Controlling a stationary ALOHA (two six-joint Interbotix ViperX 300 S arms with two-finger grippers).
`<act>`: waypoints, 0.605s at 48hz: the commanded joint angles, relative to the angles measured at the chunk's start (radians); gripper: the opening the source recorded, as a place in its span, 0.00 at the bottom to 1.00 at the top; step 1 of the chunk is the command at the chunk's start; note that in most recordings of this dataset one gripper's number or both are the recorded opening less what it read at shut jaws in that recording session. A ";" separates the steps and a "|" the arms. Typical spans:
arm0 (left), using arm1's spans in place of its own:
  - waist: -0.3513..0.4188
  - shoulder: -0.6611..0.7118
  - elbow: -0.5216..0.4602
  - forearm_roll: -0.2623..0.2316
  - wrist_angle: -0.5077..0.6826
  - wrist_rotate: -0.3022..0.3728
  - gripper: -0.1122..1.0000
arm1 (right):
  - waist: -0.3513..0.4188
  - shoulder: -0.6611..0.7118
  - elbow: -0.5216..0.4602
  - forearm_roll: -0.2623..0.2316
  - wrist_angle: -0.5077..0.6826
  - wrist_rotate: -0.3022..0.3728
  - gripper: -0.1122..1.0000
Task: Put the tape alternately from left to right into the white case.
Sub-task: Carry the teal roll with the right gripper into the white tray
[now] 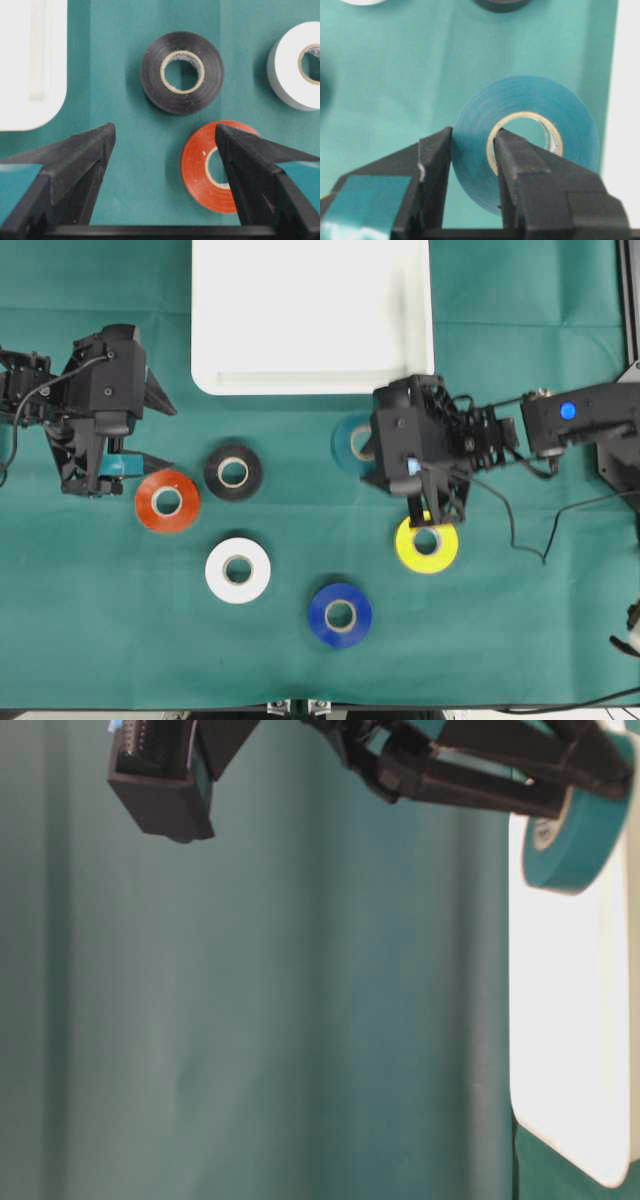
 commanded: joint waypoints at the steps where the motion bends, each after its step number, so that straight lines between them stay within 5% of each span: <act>1: -0.006 -0.005 -0.011 -0.002 -0.006 0.002 0.89 | -0.046 -0.023 -0.017 -0.025 -0.006 0.002 0.33; 29: -0.006 -0.005 -0.011 -0.002 -0.011 0.000 0.89 | -0.333 0.014 -0.017 -0.161 -0.034 0.000 0.33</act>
